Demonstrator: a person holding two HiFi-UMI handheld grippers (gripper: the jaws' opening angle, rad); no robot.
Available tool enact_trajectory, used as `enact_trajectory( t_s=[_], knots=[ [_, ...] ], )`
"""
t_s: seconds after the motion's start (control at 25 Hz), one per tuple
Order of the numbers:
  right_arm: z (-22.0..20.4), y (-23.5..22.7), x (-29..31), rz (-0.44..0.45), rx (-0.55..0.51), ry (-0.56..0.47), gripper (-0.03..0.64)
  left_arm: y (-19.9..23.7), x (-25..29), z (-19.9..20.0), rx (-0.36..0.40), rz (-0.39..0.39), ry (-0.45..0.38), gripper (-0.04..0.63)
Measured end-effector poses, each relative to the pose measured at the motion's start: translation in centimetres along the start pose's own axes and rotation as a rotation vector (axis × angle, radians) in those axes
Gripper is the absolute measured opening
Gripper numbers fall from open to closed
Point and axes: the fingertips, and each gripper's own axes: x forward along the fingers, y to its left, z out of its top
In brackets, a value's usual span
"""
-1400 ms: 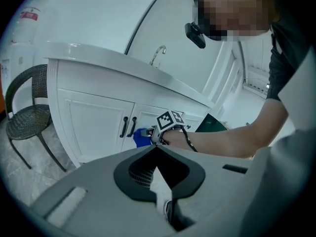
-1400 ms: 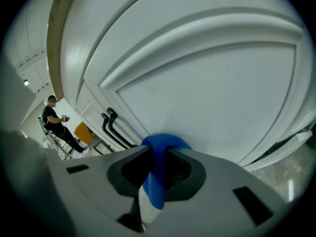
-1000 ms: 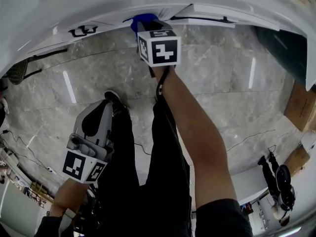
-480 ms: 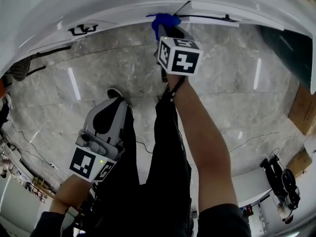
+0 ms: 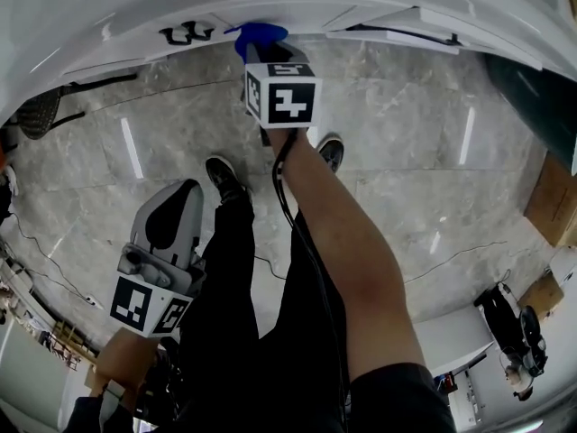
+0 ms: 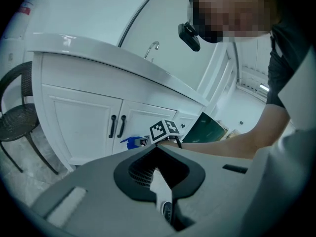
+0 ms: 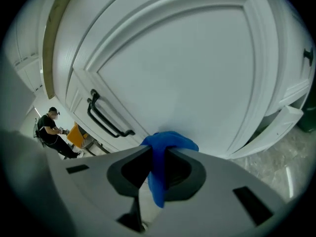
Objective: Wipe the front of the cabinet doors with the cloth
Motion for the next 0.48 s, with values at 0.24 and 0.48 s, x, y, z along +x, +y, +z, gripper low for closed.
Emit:
enact_trajectory(
  t_s=[0.24,0.48],
  knots=[
    [-0.5,5.6,4.4,0.063,-0.117,0.030,0.057,4.1,-2.1,-0.7,-0.022,0.050,-0.004,-0.002],
    [0.2,4.2,5.2,0.060,-0.236,0.054,0.058,4.1,-1.9,-1.1,-0.030,0.060,0.004,-0.002]
  ],
)
